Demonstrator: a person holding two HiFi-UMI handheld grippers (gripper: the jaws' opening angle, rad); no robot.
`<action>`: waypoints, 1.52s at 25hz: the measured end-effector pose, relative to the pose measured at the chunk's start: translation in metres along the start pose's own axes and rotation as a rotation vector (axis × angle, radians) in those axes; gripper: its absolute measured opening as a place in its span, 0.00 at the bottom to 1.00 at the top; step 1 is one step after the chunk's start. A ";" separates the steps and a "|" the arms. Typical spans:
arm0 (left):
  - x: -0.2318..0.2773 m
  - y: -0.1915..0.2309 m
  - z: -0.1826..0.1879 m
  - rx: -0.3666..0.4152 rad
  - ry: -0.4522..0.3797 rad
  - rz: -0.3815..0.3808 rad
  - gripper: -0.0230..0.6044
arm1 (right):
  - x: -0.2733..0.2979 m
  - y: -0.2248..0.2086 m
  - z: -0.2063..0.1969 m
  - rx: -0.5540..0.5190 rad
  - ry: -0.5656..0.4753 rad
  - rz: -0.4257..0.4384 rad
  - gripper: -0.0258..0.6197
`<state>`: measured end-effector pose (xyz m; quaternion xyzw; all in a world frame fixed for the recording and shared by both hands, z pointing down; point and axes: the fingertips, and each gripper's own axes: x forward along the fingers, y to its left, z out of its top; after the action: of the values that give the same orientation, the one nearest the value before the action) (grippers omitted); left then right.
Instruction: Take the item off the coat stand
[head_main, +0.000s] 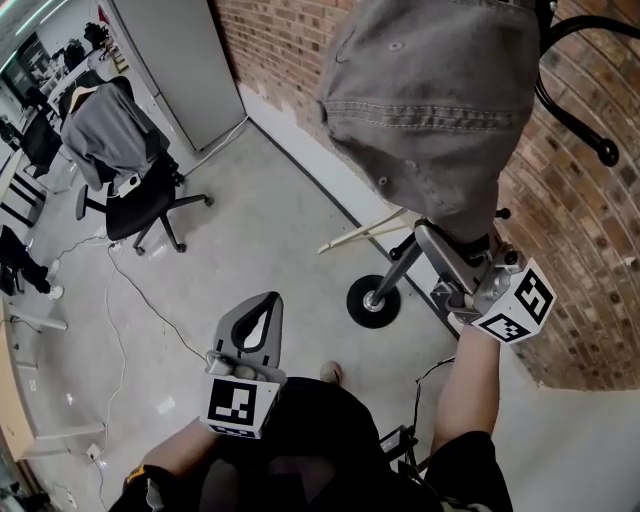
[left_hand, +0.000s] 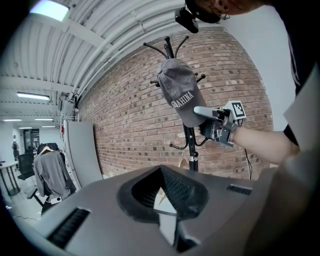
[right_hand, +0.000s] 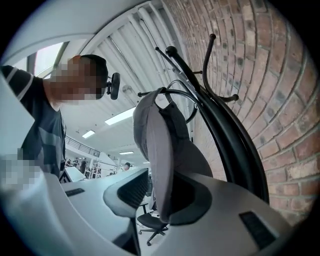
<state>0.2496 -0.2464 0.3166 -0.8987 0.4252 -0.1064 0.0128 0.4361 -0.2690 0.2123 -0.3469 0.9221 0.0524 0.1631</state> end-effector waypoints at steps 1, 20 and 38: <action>0.000 0.001 0.000 -0.003 0.000 0.004 0.08 | 0.001 0.000 0.000 -0.009 0.005 -0.009 0.21; -0.014 0.039 -0.010 -0.060 0.005 0.127 0.08 | 0.048 0.024 0.067 -0.155 -0.045 0.019 0.09; -0.114 0.147 -0.072 -0.216 0.113 0.529 0.08 | 0.154 0.114 -0.099 0.358 0.168 0.227 0.09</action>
<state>0.0531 -0.2478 0.3499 -0.7454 0.6538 -0.1032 -0.0791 0.2262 -0.2995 0.2515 -0.2097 0.9602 -0.1229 0.1378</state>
